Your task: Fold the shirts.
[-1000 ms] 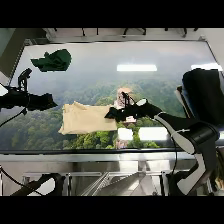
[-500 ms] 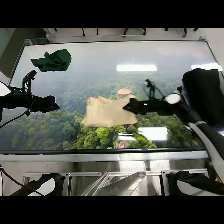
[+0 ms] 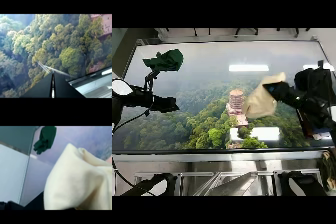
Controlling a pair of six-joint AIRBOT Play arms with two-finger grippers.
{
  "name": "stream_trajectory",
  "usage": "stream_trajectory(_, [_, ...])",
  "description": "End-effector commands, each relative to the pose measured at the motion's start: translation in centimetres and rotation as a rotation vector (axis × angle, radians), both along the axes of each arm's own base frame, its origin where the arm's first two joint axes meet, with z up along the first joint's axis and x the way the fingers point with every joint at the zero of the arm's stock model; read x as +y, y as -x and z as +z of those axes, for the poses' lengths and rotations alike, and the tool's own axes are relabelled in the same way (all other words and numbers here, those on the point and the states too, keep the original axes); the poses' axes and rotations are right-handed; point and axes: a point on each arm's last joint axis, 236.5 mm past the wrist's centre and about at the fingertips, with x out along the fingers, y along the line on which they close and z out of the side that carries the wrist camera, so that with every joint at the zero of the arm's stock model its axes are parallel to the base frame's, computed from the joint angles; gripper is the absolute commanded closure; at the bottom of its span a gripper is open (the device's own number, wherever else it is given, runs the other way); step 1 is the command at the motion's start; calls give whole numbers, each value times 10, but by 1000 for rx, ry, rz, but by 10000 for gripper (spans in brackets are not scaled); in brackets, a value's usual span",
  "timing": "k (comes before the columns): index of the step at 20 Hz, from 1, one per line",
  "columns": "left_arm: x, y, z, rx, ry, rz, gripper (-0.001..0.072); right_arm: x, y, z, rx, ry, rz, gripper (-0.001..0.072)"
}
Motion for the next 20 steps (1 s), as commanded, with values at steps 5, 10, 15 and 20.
stream_trajectory(5, [-2,1,0,-6,-6,-19,693,-70,-82,112,-222,98,-96,693])
stream_trajectory(10, [0,-2,-1,-14,-14,-14,693,-142,-144,180,-367,162,-171,693])
stream_trajectory(15, [1,-12,1,-53,-15,7,693,-236,-184,209,-494,126,-376,694])
stream_trajectory(20, [-1,-11,2,-48,-6,6,693,-306,-184,195,-532,204,-466,694])
